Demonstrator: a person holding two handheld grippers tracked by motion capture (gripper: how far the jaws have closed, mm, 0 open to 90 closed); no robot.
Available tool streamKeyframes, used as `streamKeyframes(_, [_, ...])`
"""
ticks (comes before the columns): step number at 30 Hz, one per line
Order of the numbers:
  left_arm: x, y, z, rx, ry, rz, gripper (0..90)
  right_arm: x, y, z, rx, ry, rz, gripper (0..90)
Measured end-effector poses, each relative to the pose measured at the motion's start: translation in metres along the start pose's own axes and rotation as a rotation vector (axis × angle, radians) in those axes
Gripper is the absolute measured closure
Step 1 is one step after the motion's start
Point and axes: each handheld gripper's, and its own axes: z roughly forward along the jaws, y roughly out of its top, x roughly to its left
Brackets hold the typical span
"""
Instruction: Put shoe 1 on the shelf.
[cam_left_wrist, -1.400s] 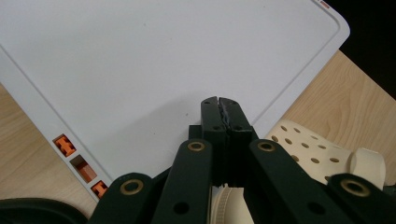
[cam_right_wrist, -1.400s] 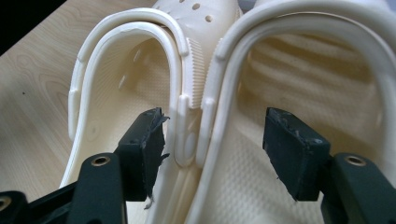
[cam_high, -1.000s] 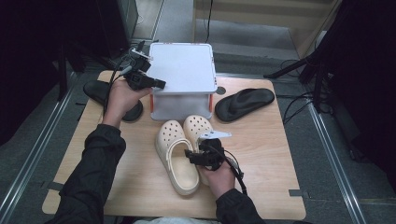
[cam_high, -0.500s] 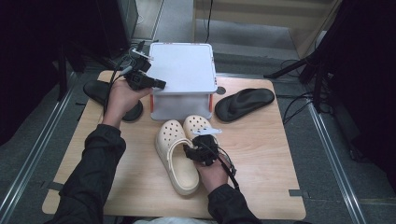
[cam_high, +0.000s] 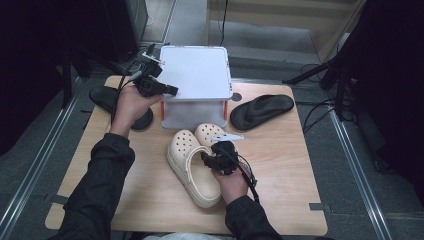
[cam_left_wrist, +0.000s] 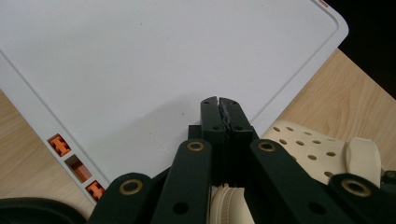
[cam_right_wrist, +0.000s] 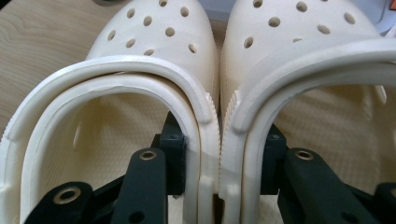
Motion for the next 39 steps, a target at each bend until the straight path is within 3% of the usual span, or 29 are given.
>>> streamKeyframes(11, [0.0,0.0,0.0,0.001,0.002,0.0,89.6,0.0,0.018,-0.008,-0.017,0.027,-0.019,64.9])
streamKeyframes(19, [0.0,0.0,0.0,0.001,0.001,0.0,89.6,-0.004,0.044,-0.003,-0.032,0.055,-0.032,65.0])
streamKeyframes(32, [0.0,0.0,0.0,-0.001,-0.003,0.0,88.7,-0.013,0.08,0.031,-0.044,0.03,-0.01,65.0])
streamKeyframes(39, [0.0,0.0,0.0,-0.004,-0.008,-0.005,88.8,-0.016,0.095,0.05,-0.058,-0.013,0.001,65.0])
